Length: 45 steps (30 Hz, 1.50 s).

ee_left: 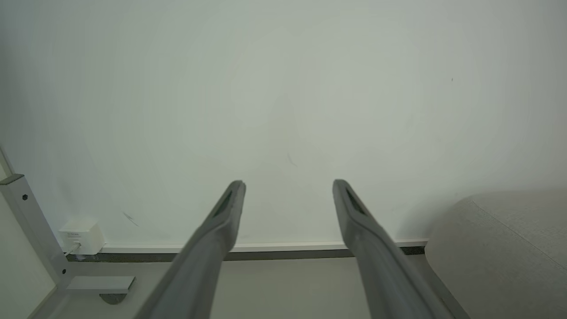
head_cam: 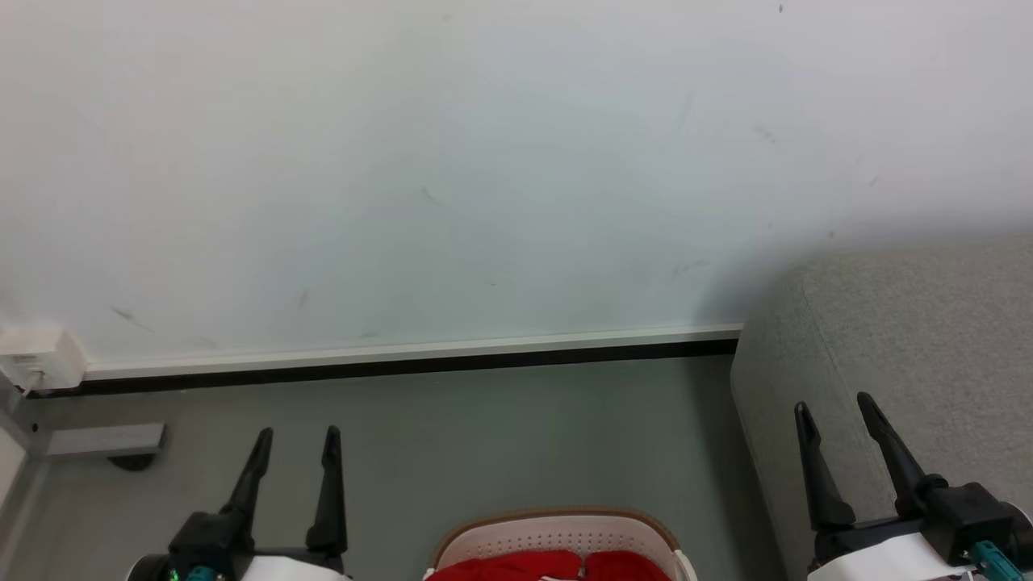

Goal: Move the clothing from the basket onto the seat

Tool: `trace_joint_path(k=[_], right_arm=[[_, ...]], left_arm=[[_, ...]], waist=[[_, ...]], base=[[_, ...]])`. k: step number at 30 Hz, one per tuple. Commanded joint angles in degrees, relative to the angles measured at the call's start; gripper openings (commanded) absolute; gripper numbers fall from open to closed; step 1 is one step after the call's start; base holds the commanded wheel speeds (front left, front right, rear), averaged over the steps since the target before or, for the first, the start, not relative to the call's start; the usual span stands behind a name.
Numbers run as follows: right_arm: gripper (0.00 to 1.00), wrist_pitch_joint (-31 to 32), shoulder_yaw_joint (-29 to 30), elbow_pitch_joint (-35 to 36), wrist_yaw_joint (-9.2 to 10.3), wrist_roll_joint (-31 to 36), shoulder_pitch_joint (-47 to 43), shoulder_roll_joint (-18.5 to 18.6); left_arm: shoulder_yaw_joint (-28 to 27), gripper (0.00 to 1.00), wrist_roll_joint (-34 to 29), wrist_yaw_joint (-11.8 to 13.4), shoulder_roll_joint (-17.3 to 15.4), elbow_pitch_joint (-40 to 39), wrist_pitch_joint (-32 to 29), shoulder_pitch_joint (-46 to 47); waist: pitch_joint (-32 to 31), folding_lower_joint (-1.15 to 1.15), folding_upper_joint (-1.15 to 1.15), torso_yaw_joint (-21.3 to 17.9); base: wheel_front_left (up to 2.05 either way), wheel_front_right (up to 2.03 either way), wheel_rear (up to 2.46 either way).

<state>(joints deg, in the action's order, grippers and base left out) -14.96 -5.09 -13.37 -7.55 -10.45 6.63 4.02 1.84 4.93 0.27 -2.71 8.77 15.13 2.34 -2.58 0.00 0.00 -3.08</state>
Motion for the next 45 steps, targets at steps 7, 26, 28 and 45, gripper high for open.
trace_joint_path(k=[7, 26, 28, 45], right_arm=[[1.0, -0.17, 0.61, 1.49, 0.12, -3.02, 2.03, -0.21], [1.0, -0.16, 4.05, 10.73, 0.12, -4.96, 14.85, -0.62], [1.0, -0.16, 4.03, 11.86, 0.12, -5.01, 16.43, -0.7], [1.0, -0.16, 2.56, 15.22, 0.12, -5.08, 27.02, -1.16]], left_arm=[[1.48, 1.0, 5.61, -1.02, -0.31, 2.76, 0.04, 2.45], [14.82, 1.0, 11.12, -7.36, -0.35, 25.96, -1.23, 21.72], [16.64, 1.0, 11.59, -7.62, -0.55, 28.93, -3.16, 24.83], [35.06, 1.0, 23.89, -7.74, -6.56, 45.43, -16.46, 40.17]], waist=[[3.66, 0.0, 0.0, -3.52], [26.38, 0.0, 0.0, -12.63], [29.42, 0.0, 0.0, -13.49], [45.38, 0.0, 0.0, -21.03]], base=[[0.0, 0.0, 0.0], [0.0, 0.0, 0.0], [0.0, 0.0, 0.0], [0.0, 0.0, 0.0]])
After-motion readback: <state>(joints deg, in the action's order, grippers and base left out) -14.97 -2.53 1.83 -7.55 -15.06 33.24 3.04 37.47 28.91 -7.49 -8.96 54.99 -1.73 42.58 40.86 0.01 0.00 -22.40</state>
